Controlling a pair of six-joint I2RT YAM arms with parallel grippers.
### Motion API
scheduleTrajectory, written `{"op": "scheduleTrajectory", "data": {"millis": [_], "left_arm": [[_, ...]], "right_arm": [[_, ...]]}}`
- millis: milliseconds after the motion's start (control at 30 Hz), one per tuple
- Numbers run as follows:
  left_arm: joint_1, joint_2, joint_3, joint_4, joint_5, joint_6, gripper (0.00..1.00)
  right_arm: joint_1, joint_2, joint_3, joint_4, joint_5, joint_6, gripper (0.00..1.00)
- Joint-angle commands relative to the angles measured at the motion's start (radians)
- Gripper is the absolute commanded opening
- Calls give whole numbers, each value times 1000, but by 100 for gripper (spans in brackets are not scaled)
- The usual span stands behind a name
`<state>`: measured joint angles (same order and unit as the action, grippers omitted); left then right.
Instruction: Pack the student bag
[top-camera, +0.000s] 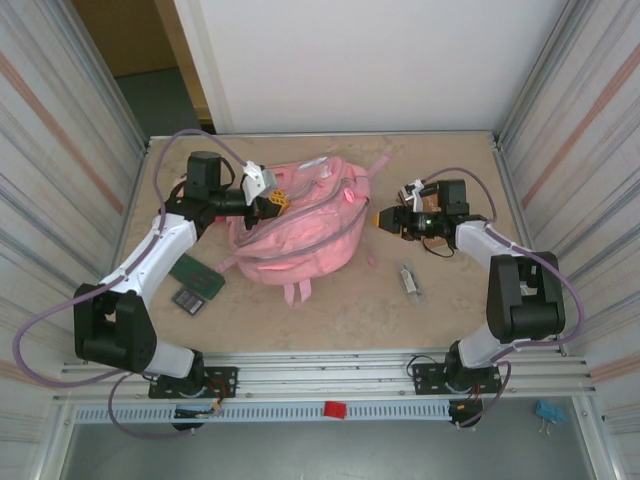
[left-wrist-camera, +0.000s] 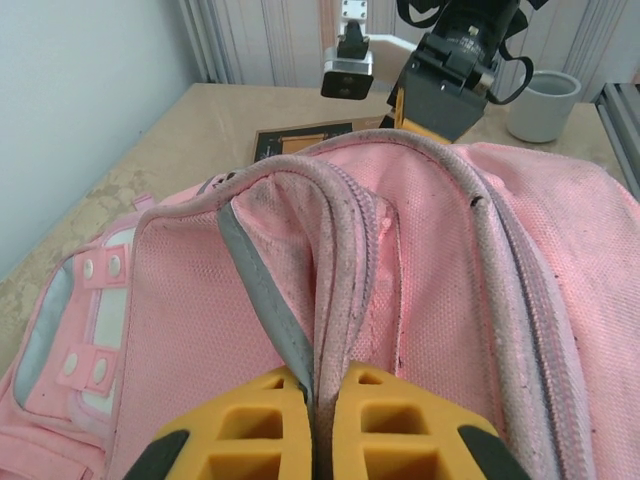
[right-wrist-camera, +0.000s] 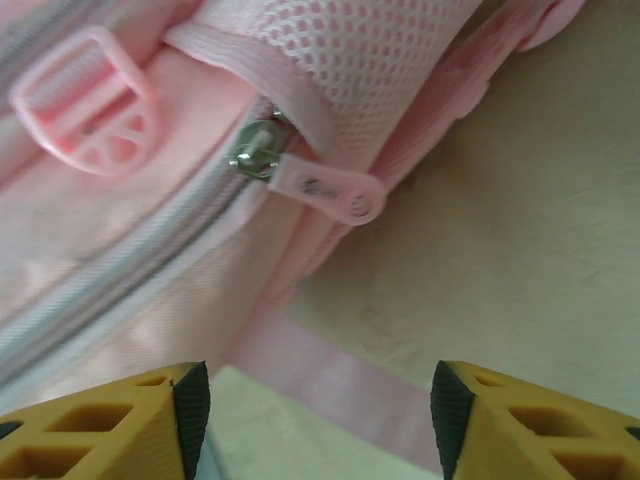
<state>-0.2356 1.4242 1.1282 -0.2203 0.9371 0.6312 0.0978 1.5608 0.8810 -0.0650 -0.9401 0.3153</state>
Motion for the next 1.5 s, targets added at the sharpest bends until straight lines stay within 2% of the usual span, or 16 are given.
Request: {"op": "scheduleTrajectory", "data": {"millis": [0, 167, 333, 400, 467, 733, 900, 1033, 1100, 1133, 1200, 1233, 1333, 1467], "left_arm": [[14, -66, 40, 63, 128, 21, 0], [24, -64, 49, 49, 159, 21, 0], [24, -59, 49, 46, 170, 20, 0], [24, -61, 49, 43, 171, 21, 0], [24, -63, 49, 35, 164, 29, 0], [25, -72, 41, 10, 130, 56, 0], [25, -77, 35, 7, 117, 62, 0], [25, -78, 29, 18, 92, 47, 0], [25, -80, 23, 25, 100, 45, 0], [26, -83, 24, 26, 111, 45, 0], [25, -85, 27, 26, 130, 45, 0], [25, -86, 27, 24, 139, 44, 0], [29, -87, 30, 25, 168, 40, 0], [32, -87, 33, 23, 182, 36, 0]], "right_arm": [[36, -24, -3, 26, 153, -190, 62], [100, -39, -49, 155, 276, -352, 63], [126, -5, -38, 240, 292, -391, 62], [126, 6, -32, 260, 281, -388, 59], [126, 3, -32, 269, 274, -388, 52], [113, -56, -48, 213, 237, -420, 11], [97, -78, -43, 161, 195, -437, 0], [96, -90, -26, 108, 140, -438, 0], [97, -93, -22, 93, 153, -440, 0], [94, -89, -22, 93, 166, -440, 7], [83, -69, -18, 94, 182, -447, 30], [77, -53, -9, 97, 184, -448, 36], [75, -8, 12, 109, 189, -446, 43], [94, 28, 36, 155, 179, -442, 46]]}}
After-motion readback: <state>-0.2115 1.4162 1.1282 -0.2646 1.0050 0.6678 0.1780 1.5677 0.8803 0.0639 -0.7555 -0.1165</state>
